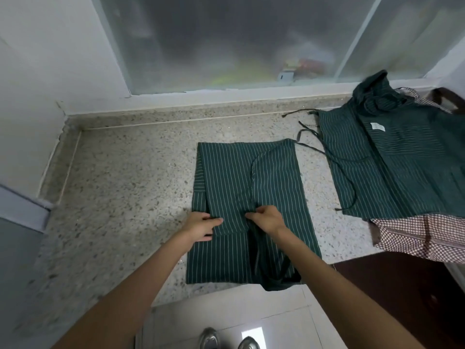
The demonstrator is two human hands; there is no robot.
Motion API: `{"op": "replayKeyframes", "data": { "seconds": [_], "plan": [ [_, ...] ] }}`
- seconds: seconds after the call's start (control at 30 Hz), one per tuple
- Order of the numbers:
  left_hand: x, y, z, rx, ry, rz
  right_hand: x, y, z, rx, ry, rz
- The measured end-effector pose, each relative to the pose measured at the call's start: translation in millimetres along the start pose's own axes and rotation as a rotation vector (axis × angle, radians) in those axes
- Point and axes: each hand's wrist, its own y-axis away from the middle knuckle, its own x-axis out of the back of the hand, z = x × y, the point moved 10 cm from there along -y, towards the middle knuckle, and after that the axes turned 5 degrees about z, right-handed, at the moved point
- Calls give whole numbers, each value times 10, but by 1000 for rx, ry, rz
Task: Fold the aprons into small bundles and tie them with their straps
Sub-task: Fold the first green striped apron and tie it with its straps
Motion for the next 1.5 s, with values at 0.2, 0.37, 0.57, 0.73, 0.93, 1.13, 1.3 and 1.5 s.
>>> {"op": "replayKeyframes", "data": {
  "seconds": [0.2, 0.37, 0.57, 0.73, 0.93, 1.13, 1.3, 1.5],
  "plan": [
    [188, 315, 224, -37, 35, -54, 193, 461, -152, -9, -171, -164],
    [343, 650, -181, 84, -124, -209, -205, 915, 74, -41, -34, -375],
    [144, 573, -455, -410, -630, -164, -470, 652, 521, -1, 170, -169],
    [51, 373, -391, -746, -1288, -55, -298, 554, 359, 168, 243, 37],
    [15, -353, 92, -627, -1315, 93, 61, -163, -262, 180, 256, 188],
    [140, -803, 784, -611, -1304, 192, 293, -923, -723, 25, -95, 6],
    [378, -604, 440, -675, -1216, 160, 146, -857, -636, -77, 61, -155],
    [382, -690, 319, -671, -1224, 205, -55, -613, -750, -68, -121, -233]
  ]
}}
